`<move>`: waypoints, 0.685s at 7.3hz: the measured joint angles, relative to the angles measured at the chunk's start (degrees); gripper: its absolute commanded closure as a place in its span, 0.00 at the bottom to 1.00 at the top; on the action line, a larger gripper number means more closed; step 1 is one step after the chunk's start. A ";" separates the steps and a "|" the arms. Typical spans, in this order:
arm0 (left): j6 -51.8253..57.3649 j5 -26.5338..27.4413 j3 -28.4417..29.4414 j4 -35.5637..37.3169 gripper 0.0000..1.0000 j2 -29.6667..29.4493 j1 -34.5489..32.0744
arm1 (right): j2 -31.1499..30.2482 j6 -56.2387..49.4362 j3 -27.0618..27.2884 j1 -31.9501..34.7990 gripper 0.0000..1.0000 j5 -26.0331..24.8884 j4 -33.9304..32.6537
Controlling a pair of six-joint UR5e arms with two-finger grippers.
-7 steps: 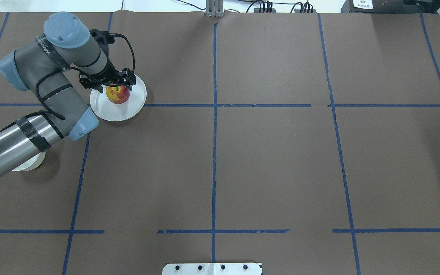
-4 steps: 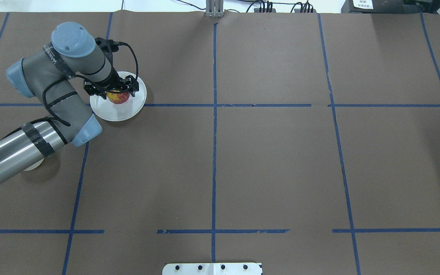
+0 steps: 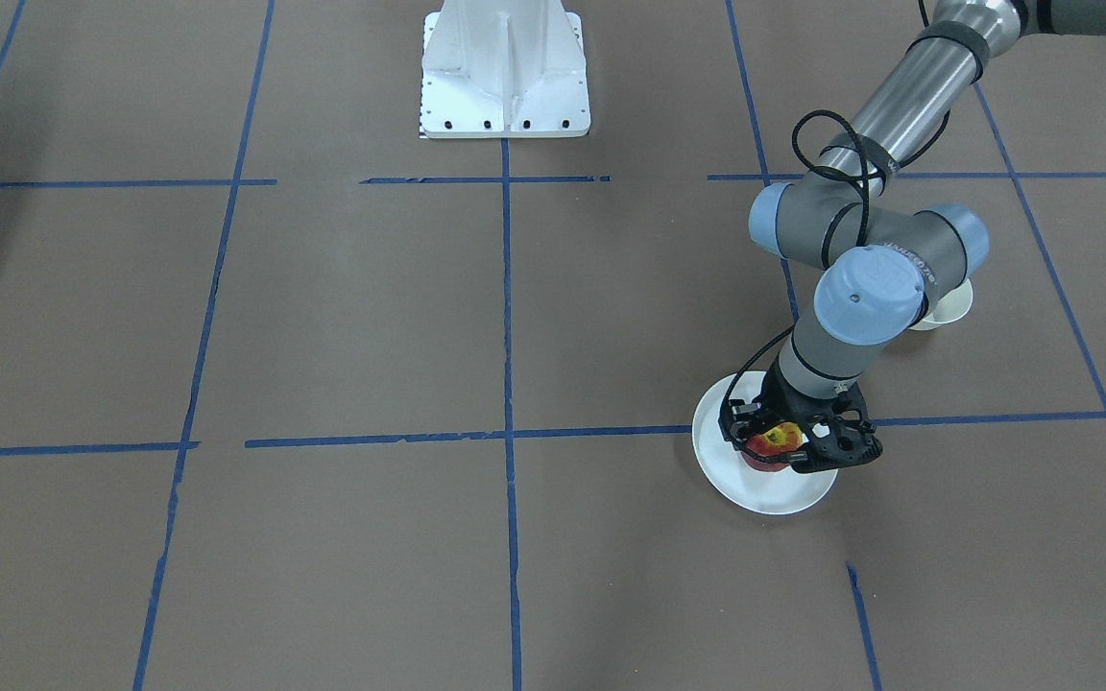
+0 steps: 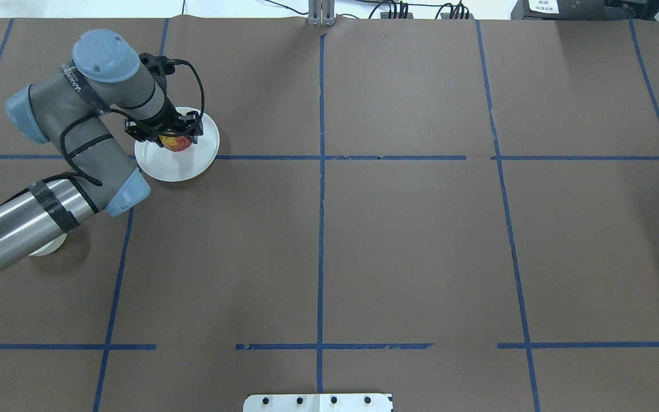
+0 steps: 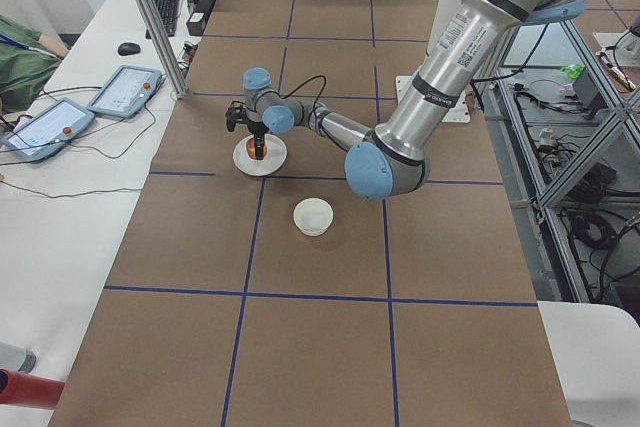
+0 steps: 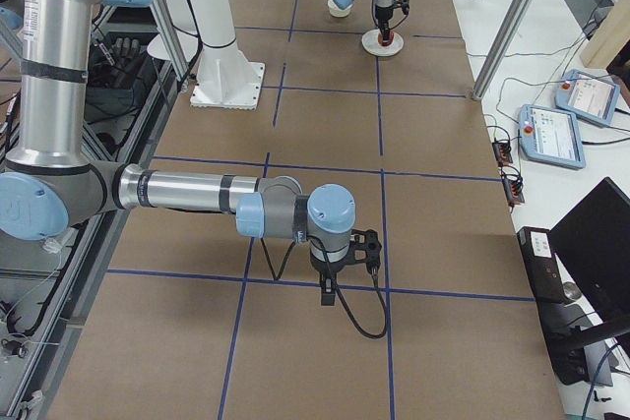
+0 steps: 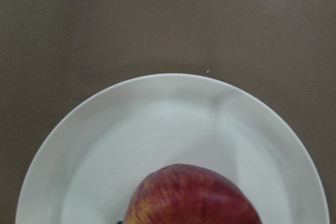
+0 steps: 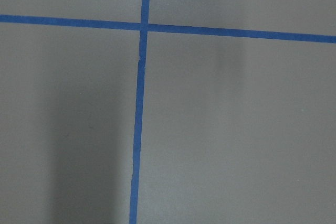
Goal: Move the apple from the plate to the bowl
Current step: 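Lift the apple and carry it with the left gripper toward the bowl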
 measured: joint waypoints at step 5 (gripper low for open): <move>14.75 -4.91 -22.05 13.41 0.95 11.78 -9.60 | 0.08 0.00 0.00 0.00 0.00 0.00 0.00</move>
